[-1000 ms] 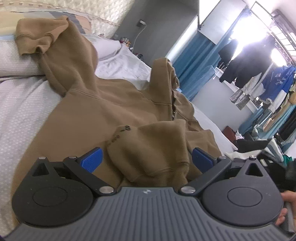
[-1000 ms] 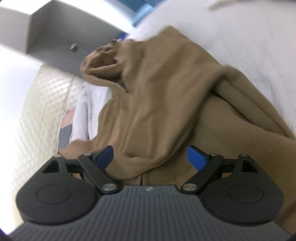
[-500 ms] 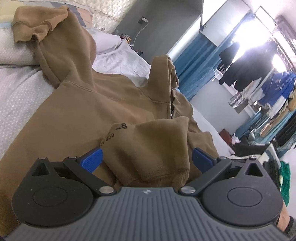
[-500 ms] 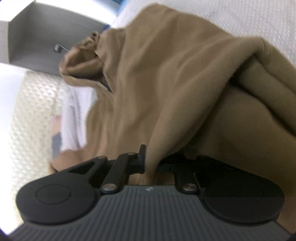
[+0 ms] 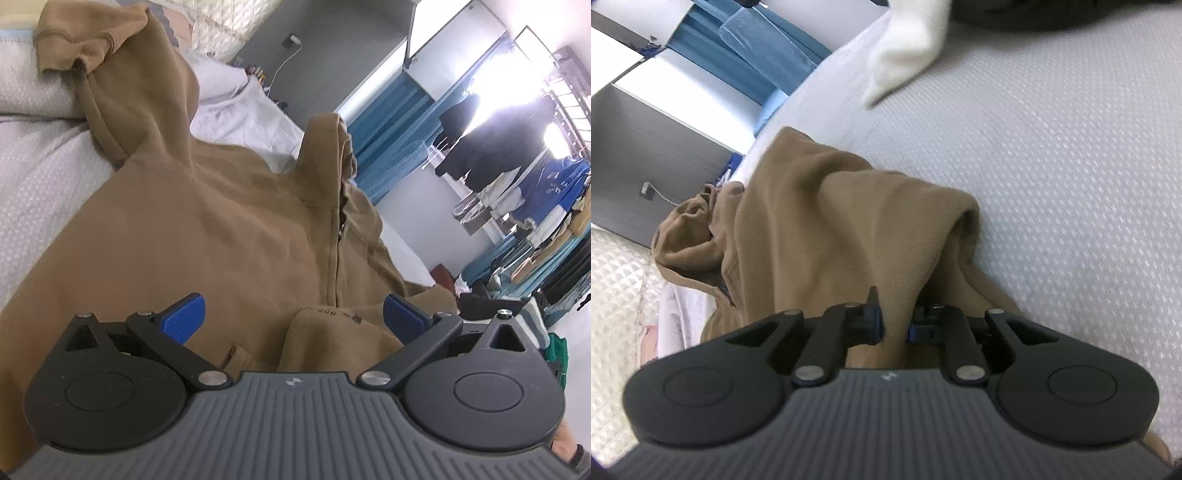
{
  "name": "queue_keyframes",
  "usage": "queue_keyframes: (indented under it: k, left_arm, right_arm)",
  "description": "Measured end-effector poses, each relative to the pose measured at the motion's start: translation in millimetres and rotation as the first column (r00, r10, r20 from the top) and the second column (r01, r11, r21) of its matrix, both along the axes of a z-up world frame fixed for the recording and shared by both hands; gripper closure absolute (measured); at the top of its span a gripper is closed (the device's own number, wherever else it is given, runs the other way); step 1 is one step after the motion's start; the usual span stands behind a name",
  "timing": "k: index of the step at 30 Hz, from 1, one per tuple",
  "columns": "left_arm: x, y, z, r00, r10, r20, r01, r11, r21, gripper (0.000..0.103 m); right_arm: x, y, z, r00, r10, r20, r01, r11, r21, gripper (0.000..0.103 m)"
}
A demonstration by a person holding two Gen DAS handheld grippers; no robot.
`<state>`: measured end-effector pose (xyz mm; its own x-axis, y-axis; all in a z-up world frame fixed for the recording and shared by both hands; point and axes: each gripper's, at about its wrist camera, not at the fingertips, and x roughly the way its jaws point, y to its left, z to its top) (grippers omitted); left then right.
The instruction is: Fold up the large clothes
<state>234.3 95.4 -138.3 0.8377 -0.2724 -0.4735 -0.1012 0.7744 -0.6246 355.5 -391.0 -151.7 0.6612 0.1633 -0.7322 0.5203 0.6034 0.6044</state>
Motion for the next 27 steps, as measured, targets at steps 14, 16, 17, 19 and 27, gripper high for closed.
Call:
queue_keyframes:
  k: [14,16,17,19,27]
  left_arm:
    - [-5,-16,-5,0.997,-0.067,-0.043,0.068,0.997,0.038,0.003]
    - [-4,-23,-4,0.995,-0.088,-0.036,0.090,0.995,0.052,0.005]
    - [-4,-26,-3,0.994,-0.101,-0.033,0.103,0.993,0.057,0.007]
    - [-3,-34,-2,0.992,-0.128,-0.020,0.129,0.989,0.076,0.015]
    - [-10,-77,7,0.950,-0.310,0.044,0.294,0.931,0.215,0.052]
  right_arm:
    - [-44,16,59,0.978,0.134,0.160,-0.101,0.975,-0.199,0.034]
    - [-46,26,70,0.957,0.190,0.219,-0.133,0.959,-0.252,0.034]
    - [-47,29,73,0.942,0.236,0.240,-0.169,0.948,-0.268,0.034]
    - [-39,47,76,0.900,0.349,0.259,-0.270,0.916,-0.297,0.034]
    - [-16,94,59,0.809,0.546,0.217,-0.478,0.826,-0.298,0.036]
